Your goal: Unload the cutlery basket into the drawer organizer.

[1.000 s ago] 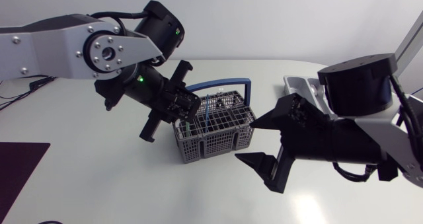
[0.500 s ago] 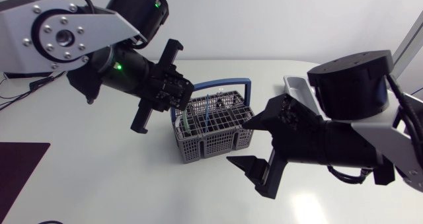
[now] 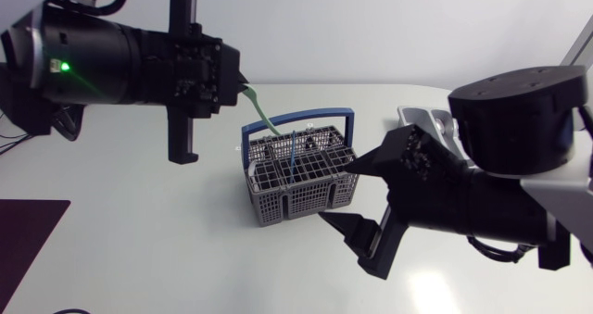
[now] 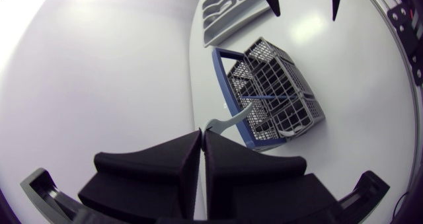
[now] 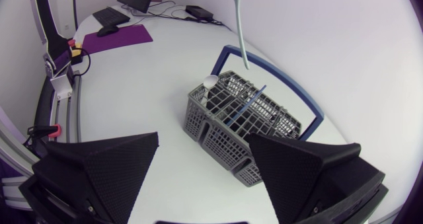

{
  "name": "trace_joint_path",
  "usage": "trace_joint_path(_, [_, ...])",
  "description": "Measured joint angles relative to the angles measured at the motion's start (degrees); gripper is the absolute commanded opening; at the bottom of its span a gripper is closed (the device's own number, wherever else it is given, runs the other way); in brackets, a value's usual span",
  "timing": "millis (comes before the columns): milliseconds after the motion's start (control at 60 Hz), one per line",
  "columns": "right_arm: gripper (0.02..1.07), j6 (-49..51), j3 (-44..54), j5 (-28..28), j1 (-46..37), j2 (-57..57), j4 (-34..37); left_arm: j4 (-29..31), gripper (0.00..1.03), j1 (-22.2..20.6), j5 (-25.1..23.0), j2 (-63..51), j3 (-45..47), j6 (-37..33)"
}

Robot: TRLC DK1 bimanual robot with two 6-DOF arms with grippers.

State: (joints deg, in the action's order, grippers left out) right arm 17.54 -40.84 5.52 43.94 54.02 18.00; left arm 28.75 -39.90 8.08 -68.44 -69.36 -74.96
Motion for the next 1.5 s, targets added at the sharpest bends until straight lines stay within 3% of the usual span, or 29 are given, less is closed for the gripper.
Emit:
trace_joint_path(433, [0.97,3.54,0.79,-9.25,0.87,-6.97,-2.45,5.90,0.09,-9.22,0.92,-3.93,-4.92,35.26])
trace_joint_path(633, [0.92,6.19,4.22,-14.12,3.23,-7.58,-6.21,12.22,0.09,-10.05,-4.59,-10.86,-9.84,50.01])
trace_joint_path(817, [0.78,8.72,7.48,-20.70,7.34,-7.58,-11.10,14.29,0.09,-8.98,-9.60,-15.19,-14.73,60.30])
trace_joint_path(1000, [0.62,11.08,10.01,-25.03,9.73,-7.56,-15.93,15.78,0.09,-7.43,-11.32,-18.32,-16.33,66.27])
trace_joint_path(1267, [0.35,12.76,10.97,-26.82,10.03,-6.10,-19.98,17.66,0.08,-7.08,-13.84,-20.81,-17.51,70.49])
trace_joint_path(1500, [0.31,12.79,11.34,-27.02,10.01,-3.72,-21.44,18.10,0.08,-7.08,-14.97,-21.38,-19.17,70.93])
